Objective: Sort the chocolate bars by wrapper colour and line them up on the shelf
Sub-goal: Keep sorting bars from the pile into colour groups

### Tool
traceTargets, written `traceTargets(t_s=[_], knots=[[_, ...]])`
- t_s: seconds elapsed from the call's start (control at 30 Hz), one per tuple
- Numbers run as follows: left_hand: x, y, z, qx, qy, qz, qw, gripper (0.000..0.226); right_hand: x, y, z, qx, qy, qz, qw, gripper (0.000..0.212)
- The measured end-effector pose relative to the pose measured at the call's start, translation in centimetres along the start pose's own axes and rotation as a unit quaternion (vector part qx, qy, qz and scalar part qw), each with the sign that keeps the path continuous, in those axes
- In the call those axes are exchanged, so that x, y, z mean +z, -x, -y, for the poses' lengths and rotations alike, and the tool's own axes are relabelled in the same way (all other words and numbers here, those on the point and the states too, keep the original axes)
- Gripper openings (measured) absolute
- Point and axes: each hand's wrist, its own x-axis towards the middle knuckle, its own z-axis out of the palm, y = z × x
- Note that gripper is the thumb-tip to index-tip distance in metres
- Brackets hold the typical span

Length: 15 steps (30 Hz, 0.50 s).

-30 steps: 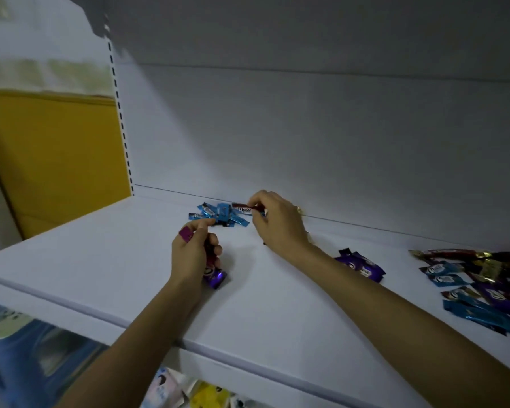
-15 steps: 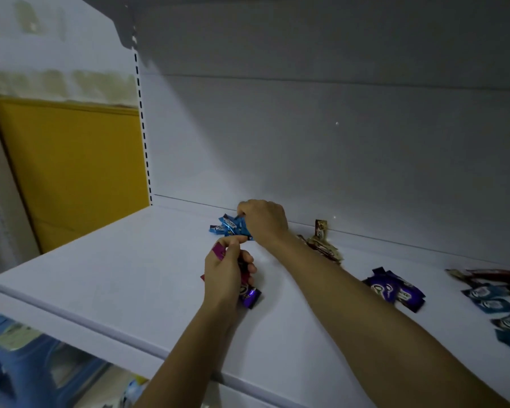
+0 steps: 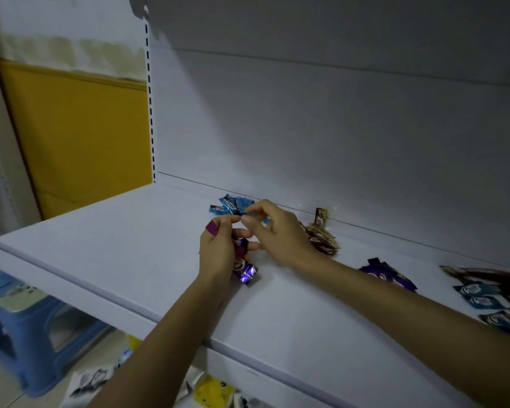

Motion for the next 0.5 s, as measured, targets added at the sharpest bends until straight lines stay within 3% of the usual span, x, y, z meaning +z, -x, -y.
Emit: traceTargets(t_s=[0.1, 0.27, 0.37, 0.5], knots=[[0.1, 0.3, -0.3, -0.017, 0.041, -0.011, 0.999, 0.025, -0.7, 5.3, 0.5, 0.017, -0.016, 0.037, 0.999, 0.043], [0.4, 1.1, 0.1, -0.003, -0.022, 0.048, 0.999, 0.027, -0.9, 7.1, 0.1, 0.063, -0.079, 0.078, 0.992, 0.056], [0.4, 1.0, 0.2, 0.018, -0.113, 0.083, 0.99, 0.027, -1.1, 6.8, -0.2, 0.072, -0.1, 0.088, 0.988, 0.054], [0.2, 1.1, 0.5, 0.016, -0.124, 0.102, 0.987, 0.026, -1.0, 6.9, -0.8, 0.081, -0.151, 0.05, 0.984, 0.043]])
